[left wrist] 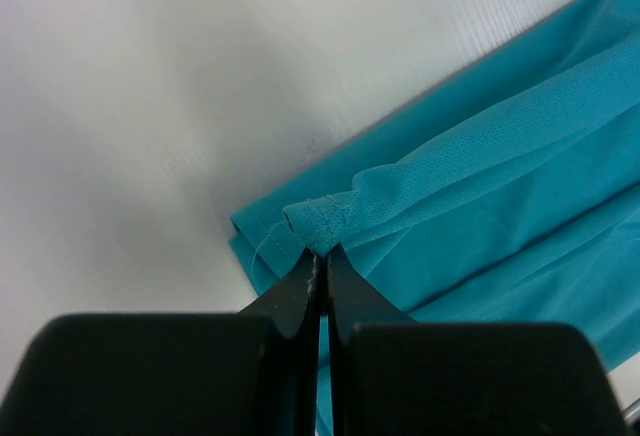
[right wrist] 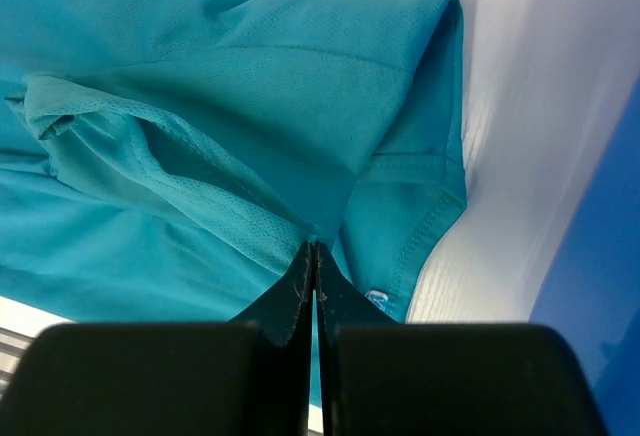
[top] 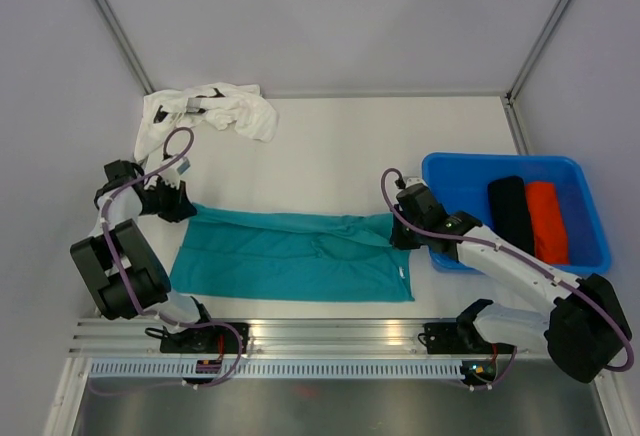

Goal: Roll the t-shirts
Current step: Fold the tshirt

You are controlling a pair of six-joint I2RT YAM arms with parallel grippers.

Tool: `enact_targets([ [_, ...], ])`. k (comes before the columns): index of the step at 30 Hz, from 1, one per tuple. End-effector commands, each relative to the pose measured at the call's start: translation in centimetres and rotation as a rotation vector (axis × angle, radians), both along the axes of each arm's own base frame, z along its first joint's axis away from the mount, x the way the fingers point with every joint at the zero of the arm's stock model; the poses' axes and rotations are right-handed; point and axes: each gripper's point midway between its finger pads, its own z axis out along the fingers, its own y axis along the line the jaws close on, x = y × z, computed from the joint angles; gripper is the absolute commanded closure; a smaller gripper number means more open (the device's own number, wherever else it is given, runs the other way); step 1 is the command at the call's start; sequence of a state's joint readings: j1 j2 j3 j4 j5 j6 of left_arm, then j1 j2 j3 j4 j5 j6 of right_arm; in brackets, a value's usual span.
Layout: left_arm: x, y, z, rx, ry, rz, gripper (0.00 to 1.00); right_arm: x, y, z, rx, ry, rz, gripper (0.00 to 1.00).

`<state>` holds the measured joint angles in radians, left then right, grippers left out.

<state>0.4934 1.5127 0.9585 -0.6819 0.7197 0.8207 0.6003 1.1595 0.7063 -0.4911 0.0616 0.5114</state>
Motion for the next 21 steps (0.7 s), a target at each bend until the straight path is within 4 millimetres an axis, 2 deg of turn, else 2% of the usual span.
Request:
enact_targets([
  [1, -0.2, 0.2, 1.3, 0.011, -0.081, -0.056, 0.98, -0.6, -0.5, 0.4, -0.014, -0.014, -0.04, 1.0],
  [5, -0.7, 0.3, 1.5, 0.022, -0.084, -0.069, 0.98, -1.5, -0.6, 0.9, -0.015, -0.008, -0.027, 1.0],
  [11, -2.3, -0.3, 0.6, 0.028, -0.068, -0.1, 0.98, -2.5, -0.4, 0.4, -0.03, 0.01, -0.015, 1.0],
  [21, -5.1, -0.4, -0.9, 0.048, -0.025, -0.12, 0.98, -3.8, -1.7, -1.4, -0.079, 0.051, -0.032, 1.0],
])
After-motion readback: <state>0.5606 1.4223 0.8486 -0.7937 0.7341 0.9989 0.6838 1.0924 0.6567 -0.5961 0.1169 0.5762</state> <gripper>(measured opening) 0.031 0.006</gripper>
